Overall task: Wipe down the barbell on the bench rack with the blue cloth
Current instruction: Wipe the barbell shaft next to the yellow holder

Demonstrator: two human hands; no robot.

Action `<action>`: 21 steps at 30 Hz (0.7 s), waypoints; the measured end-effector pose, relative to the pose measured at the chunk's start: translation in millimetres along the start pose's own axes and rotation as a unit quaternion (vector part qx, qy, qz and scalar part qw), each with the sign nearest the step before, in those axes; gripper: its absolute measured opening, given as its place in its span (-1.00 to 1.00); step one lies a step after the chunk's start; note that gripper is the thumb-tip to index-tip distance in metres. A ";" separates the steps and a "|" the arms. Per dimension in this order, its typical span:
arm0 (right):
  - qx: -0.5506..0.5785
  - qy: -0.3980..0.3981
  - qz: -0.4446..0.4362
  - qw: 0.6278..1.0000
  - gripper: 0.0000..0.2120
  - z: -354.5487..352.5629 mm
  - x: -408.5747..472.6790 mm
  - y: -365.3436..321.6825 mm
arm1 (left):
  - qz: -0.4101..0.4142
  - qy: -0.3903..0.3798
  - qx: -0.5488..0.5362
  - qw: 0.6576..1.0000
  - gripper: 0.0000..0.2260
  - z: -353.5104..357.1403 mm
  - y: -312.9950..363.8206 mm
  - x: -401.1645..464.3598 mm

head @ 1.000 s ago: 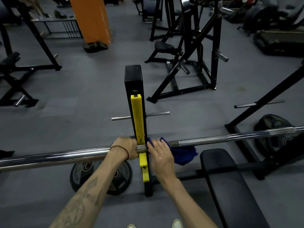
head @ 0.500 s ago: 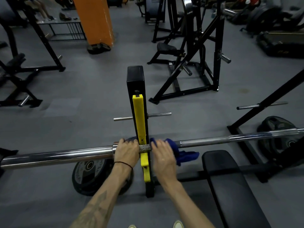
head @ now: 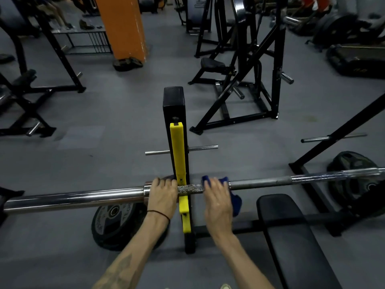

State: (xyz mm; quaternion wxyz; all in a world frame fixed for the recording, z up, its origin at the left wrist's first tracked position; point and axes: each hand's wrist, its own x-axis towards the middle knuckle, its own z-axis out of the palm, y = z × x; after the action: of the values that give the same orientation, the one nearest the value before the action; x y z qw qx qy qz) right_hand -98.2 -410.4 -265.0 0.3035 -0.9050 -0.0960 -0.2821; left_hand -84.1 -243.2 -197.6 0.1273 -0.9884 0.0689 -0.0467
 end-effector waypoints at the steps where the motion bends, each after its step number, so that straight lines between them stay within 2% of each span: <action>1: 0.014 -0.018 -0.036 0.999 -0.55 5.3 -2.5 -13.0 | -0.001 0.045 -0.005 0.999 -0.83 6.8 2.1 -2.0; 3: 0.029 -0.050 -0.096 0.994 -0.58 10.1 -5.2 -22.7 | -0.008 0.091 -0.008 0.996 -0.88 11.4 4.8 -3.5; 6: 0.004 -0.067 -0.126 0.990 -0.56 -0.9 1.5 -2.4 | -0.009 0.088 -0.025 0.996 -0.87 7.3 4.6 1.7; 10: -0.048 -0.029 -0.095 0.994 -0.62 -31.0 11.1 46.9 | 0.012 0.054 -0.058 0.997 -0.77 9.3 -2.5 9.6; 13: -0.059 0.017 -0.026 0.998 -0.58 -31.4 10.8 51.0 | 0.010 0.024 -0.059 0.998 -0.72 13.6 -3.4 15.1; 15: -0.042 0.033 0.017 0.998 -0.47 -15.9 5.9 28.5 | -0.002 -0.021 -0.038 0.999 -0.78 5.7 -1.7 17.3; 17: -0.008 0.023 -0.018 1.000 -0.51 -0.9 4.8 -0.4 | 0.001 -0.102 -0.013 0.995 -0.98 -5.0 -3.3 22.1; 21: -0.006 -0.050 -0.117 0.992 -0.56 0.4 9.6 -3.1 | 0.013 -0.209 -0.010 0.978 -0.74 -11.8 -13.3 40.5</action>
State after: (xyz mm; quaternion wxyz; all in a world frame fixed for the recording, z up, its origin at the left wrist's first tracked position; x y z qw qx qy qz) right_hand -91.2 -407.7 -258.2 0.2584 -0.9022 -0.2142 -0.2709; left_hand -43.8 -239.3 -179.8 0.1296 -0.9766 0.0537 0.1630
